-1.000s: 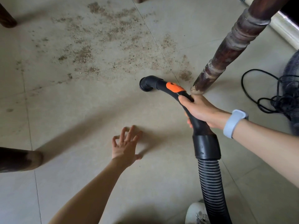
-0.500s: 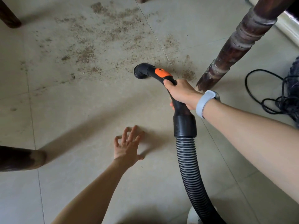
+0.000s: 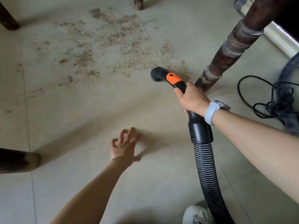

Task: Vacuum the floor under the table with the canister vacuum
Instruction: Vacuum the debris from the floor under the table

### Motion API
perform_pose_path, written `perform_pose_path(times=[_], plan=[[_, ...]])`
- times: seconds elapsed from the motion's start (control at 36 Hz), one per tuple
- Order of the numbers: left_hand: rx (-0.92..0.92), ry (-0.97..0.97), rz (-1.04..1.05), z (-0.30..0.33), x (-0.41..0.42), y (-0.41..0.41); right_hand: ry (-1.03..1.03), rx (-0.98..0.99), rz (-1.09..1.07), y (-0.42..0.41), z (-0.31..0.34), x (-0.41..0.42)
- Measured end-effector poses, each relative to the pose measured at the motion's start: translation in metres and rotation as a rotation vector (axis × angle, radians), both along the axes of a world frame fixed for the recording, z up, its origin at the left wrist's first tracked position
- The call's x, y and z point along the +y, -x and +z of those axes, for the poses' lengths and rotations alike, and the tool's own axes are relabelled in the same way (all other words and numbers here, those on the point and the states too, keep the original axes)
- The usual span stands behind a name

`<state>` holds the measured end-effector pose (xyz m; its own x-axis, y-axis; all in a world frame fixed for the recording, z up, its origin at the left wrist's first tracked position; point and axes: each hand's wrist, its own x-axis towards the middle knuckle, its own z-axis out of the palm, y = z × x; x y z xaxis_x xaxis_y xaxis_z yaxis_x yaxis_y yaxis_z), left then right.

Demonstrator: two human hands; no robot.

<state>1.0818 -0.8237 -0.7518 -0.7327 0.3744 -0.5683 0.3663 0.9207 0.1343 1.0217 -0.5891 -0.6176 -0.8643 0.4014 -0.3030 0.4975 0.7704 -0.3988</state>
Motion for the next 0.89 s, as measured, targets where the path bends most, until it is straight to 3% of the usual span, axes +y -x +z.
perform_pose_path(times=[0.28,0.47,0.69,0.89], plan=[[-0.026,0.042,-0.026,0.001,0.001,0.003,-0.314,-0.1,0.067,-0.054,-0.004,0.001],[-0.046,-0.002,-0.024,0.0,-0.001,0.006,-0.319,-0.099,0.108,-0.084,-0.019,-0.012],[-0.036,0.01,-0.041,0.001,-0.006,-0.001,-0.275,-0.098,-0.067,-0.077,-0.014,-0.001],[-0.048,0.016,-0.036,0.002,-0.003,-0.001,-0.258,-0.103,-0.085,-0.078,-0.013,-0.001]])
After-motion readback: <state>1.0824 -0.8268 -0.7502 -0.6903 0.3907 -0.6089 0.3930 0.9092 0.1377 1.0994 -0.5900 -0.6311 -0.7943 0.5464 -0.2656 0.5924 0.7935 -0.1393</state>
